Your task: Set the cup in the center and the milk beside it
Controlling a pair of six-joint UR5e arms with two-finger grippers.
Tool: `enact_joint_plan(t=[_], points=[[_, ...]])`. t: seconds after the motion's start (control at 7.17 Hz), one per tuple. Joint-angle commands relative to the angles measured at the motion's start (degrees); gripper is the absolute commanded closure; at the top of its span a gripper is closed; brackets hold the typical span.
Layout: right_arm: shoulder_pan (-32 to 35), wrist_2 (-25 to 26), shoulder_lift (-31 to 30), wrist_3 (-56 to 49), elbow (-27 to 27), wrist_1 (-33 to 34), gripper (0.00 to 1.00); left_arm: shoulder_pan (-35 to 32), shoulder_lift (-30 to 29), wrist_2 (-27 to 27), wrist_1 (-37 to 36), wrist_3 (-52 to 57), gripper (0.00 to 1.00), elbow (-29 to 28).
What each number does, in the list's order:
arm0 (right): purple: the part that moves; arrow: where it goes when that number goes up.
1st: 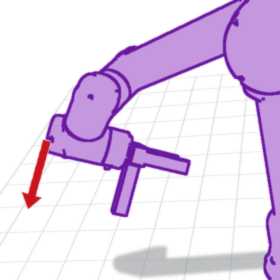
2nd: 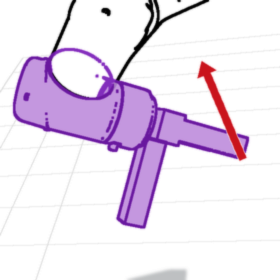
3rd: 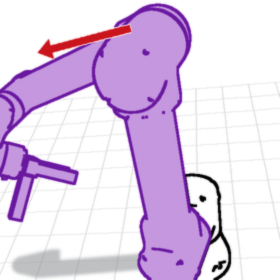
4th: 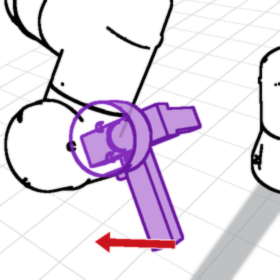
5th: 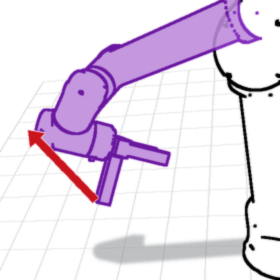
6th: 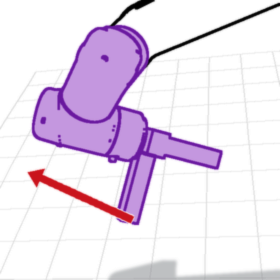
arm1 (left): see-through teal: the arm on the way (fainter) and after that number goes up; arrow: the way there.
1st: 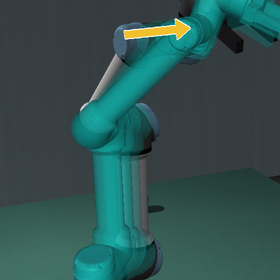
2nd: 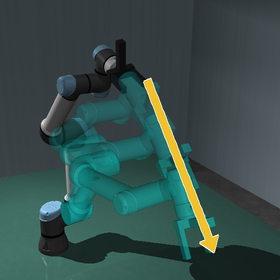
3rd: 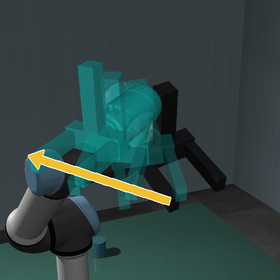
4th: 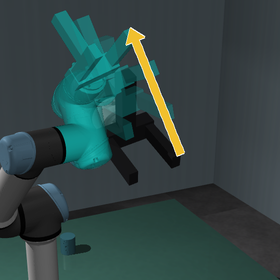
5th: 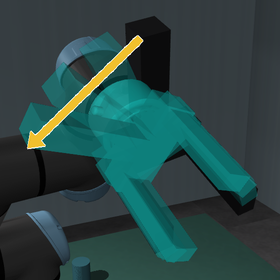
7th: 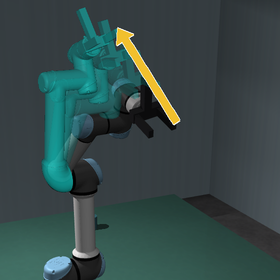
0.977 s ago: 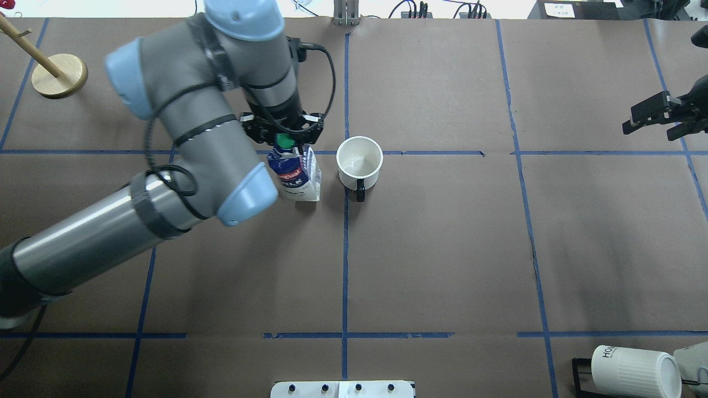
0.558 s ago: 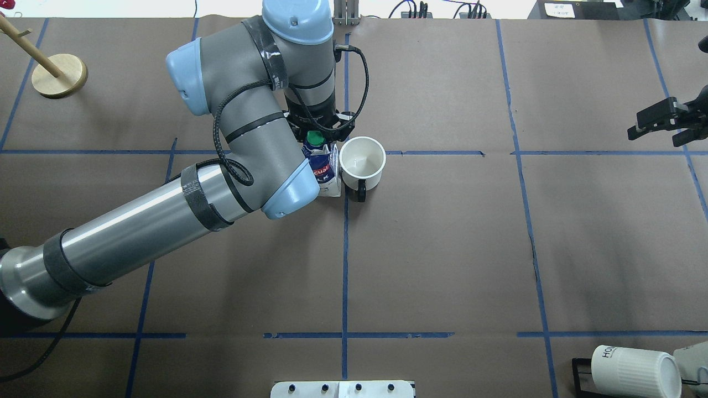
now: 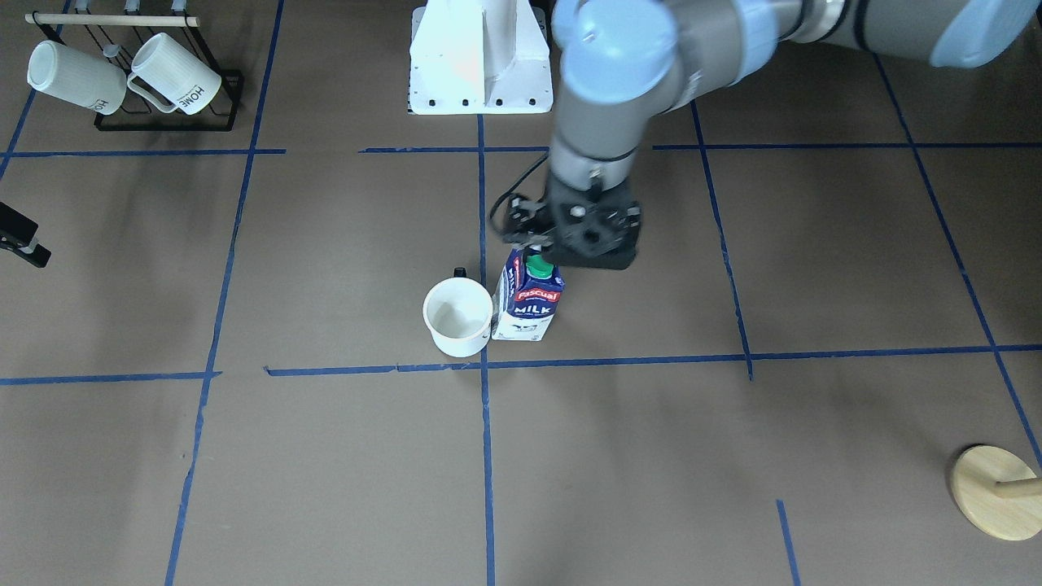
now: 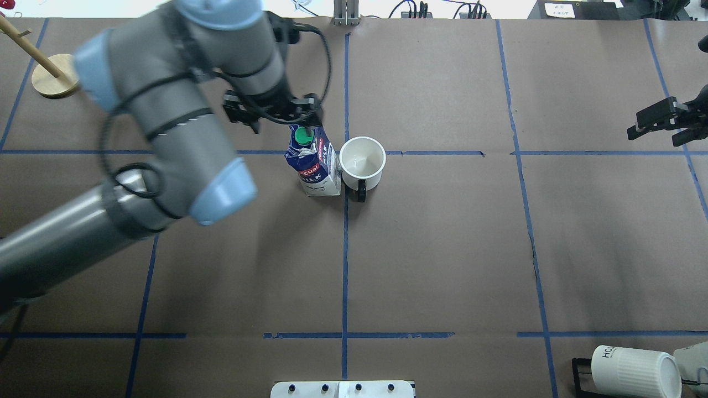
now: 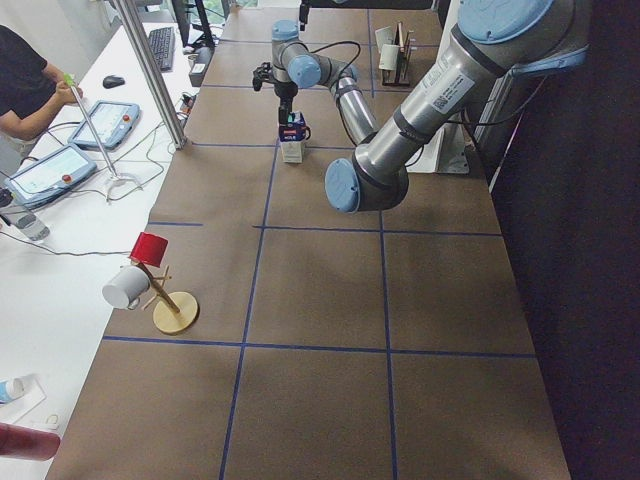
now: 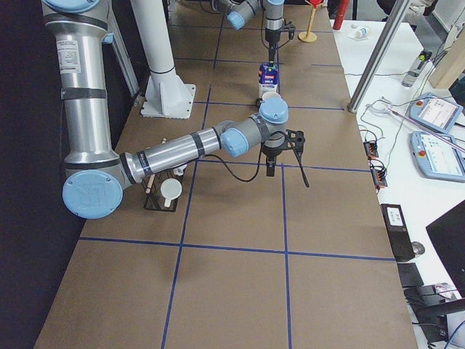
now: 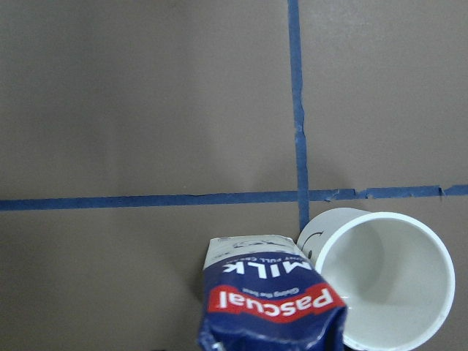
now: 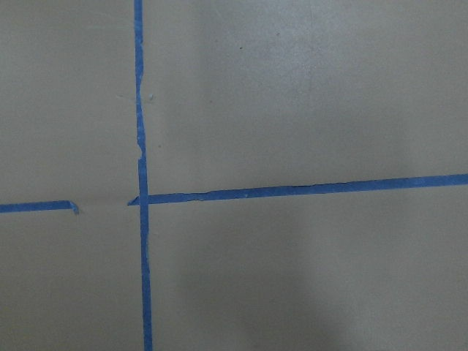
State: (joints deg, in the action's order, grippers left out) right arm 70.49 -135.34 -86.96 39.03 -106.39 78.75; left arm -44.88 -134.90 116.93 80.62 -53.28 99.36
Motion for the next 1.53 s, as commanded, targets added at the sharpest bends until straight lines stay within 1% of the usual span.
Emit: enact_joint_plan(t=[0.0, 0.14, 0.28, 0.42, 0.56, 0.7, 0.84, 0.98, 1.12, 1.26, 1.4], points=[[0.0, -0.01, -0.05, -0.27, 0.05, 0.0, 0.0, -8.17, 11.01, 7.46, 0.06, 9.64, 0.0, 9.6], [0.0, -0.1, 0.03, -0.36, -0.04, 0.0, 0.0, -12.56, 15.33, 10.83, 0.06, 15.17, 0.0, 11.19], [0.17, -0.1, 0.21, -0.53, -0.04, 0.09, 0.0, -17.22, 20.68, 12.17, -0.11, 24.19, 0.0, 11.81], [1.83, -0.1, 0.04, -2.01, 0.13, 0.52, 0.0, -22.48, 26.3, 13.49, -0.03, 34.55, 0.0, 11.38], [4.37, -0.18, -1.18, -7.25, 0.57, 0.96, 0.0, -28.28, 30.88, 14.11, -0.11, 46.13, 0.0, 10.07], [8.31, -1.14, -1.72, -14.18, 2.66, 2.62, 0.0, -34.51, 33.8, 14.12, 0.06, 56.52, 0.0, 6.41], [13.31, -3.24, -1.55, -25.3, 6.25, 5.51, 0.0, -40.67, 34.26, 14.12, 0.06, 66.8, 0.0, 0.11], [16.32, -3.35, -1.46, -34.46, 8.9, 8.5, 0.0, -44.56, 33.83, 14.2, 0.15, 73.08, 0.0, -5.7], [18.87, -3.35, -1.72, -43.68, 11.62, 11.22, 0.0, -45.9, 33.91, 14.2, 0.15, 74.1, 0.0, -8.98], [19.85, -3.09, -1.81, -52.74, 14.52, 15.25, 0.0, -46.35, 34.78, 15.25, -0.37, 73.76, 0.0, -9.88], [20.47, -2.74, -1.46, -56.13, 13.94, 22.17, 0.0, -46.27, 35.58, 16.65, -0.64, 73.33, 0.0, -9.89]])
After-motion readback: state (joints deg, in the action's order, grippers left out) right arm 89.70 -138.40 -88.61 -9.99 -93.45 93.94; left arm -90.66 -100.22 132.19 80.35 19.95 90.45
